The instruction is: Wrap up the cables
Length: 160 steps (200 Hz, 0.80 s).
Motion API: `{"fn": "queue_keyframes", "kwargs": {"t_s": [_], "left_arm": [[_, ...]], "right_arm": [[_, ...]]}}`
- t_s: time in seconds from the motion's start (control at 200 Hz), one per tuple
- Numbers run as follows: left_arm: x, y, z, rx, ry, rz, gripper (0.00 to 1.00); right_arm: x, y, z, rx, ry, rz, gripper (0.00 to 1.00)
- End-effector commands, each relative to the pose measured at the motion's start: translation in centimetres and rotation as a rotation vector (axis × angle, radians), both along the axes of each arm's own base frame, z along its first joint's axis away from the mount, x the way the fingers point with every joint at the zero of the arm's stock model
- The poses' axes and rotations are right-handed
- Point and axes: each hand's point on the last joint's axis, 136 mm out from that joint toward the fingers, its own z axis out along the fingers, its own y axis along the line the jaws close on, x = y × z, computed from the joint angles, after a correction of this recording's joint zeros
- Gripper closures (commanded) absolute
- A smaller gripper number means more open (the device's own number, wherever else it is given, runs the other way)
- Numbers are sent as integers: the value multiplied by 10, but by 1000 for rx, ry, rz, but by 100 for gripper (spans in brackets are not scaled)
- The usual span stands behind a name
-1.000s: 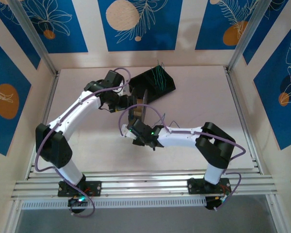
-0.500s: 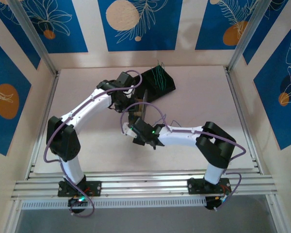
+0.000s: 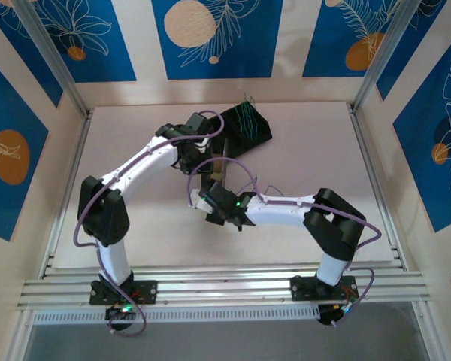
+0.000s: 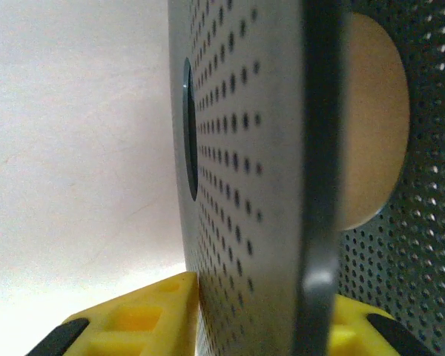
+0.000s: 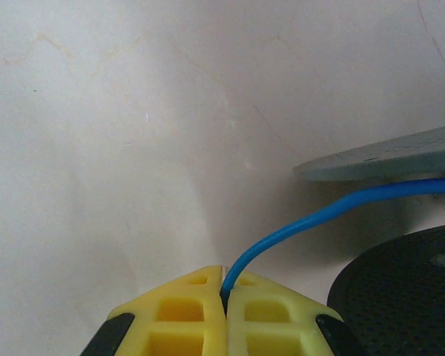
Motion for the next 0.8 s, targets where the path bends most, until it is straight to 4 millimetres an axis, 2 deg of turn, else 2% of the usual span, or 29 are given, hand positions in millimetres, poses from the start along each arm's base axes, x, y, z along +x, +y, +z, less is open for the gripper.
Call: {"fn": "queue_keyframes", "kwargs": {"t_s": [0.0, 0.115, 0.19, 0.3, 0.39, 0.43, 0.485, 0.545, 0.625, 0.665, 0.72, 0.795], "left_arm": [[0, -3, 4, 28, -12, -14, 77], [4, -1, 1, 63, -24, -10, 88], [6, 1, -1, 87, -33, -8, 100], [9, 2, 1, 101, -54, -3, 100], [14, 3, 11, 96, -93, 8, 100], [16, 3, 17, 89, -115, 12, 100], [19, 6, 28, 87, -150, 21, 100], [22, 10, 42, 80, -188, 32, 100], [25, 17, 62, 43, -231, 46, 100], [26, 20, 72, 12, -250, 53, 100], [28, 21, 86, -46, -274, 57, 100], [31, 28, 106, -80, -317, 66, 100]], "right_arm": [[1, 5, 22, 69, -12, -2, 100], [1, 6, 23, 75, -9, -2, 100], [0, 7, 23, 78, -8, -1, 100], [-3, 8, 21, 80, -3, 10, 100], [-6, 8, 22, 82, -1, 21, 99], [-8, 9, 24, 86, -2, 26, 89], [-13, 8, 29, 106, 1, 33, 67], [-21, 8, 42, 165, 24, 47, 49], [-40, 8, 68, 282, 113, 92, 36], [-50, 6, 88, 362, 165, 106, 32], [-63, 2, 118, 485, 245, 131, 21], [-74, -9, 162, 668, 337, 140, 17]]}}
